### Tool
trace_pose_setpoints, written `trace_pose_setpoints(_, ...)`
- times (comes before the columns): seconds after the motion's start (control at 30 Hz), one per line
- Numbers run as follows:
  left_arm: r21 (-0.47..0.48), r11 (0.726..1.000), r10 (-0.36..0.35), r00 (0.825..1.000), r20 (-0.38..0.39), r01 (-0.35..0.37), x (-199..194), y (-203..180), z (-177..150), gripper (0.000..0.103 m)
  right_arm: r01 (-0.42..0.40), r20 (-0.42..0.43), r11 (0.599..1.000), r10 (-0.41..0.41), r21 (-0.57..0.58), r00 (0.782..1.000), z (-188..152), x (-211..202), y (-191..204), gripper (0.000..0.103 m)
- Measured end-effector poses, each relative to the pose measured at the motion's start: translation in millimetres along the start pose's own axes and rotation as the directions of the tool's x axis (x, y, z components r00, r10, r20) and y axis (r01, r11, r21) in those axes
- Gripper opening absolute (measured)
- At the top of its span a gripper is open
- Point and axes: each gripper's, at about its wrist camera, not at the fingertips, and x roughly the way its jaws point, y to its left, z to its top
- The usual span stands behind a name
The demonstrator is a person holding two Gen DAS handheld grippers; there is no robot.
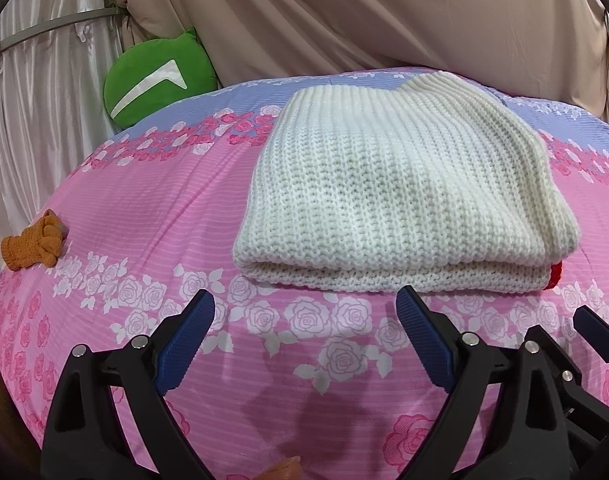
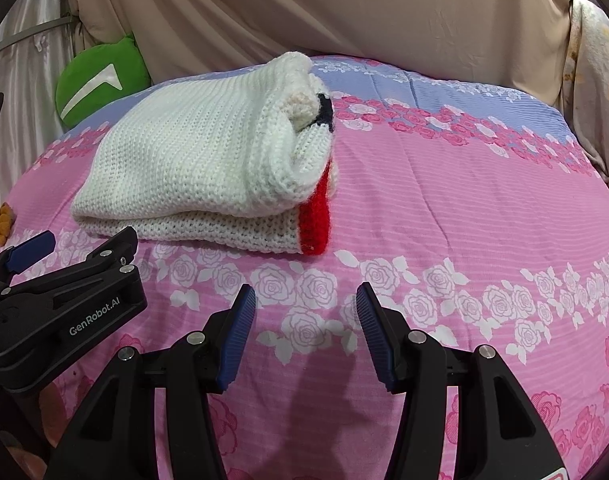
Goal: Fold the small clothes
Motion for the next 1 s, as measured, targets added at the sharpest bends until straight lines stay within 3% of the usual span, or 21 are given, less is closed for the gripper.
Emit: trace_pose_setpoints(1.0,0.023,1.0,0.007,1.0,0.022,-0.007,-2.8,-2.1,0.9,0.09,0.016,0.022,1.0,-0.017,0.005,1.0,-0.1,-5.0,9.3,0.053)
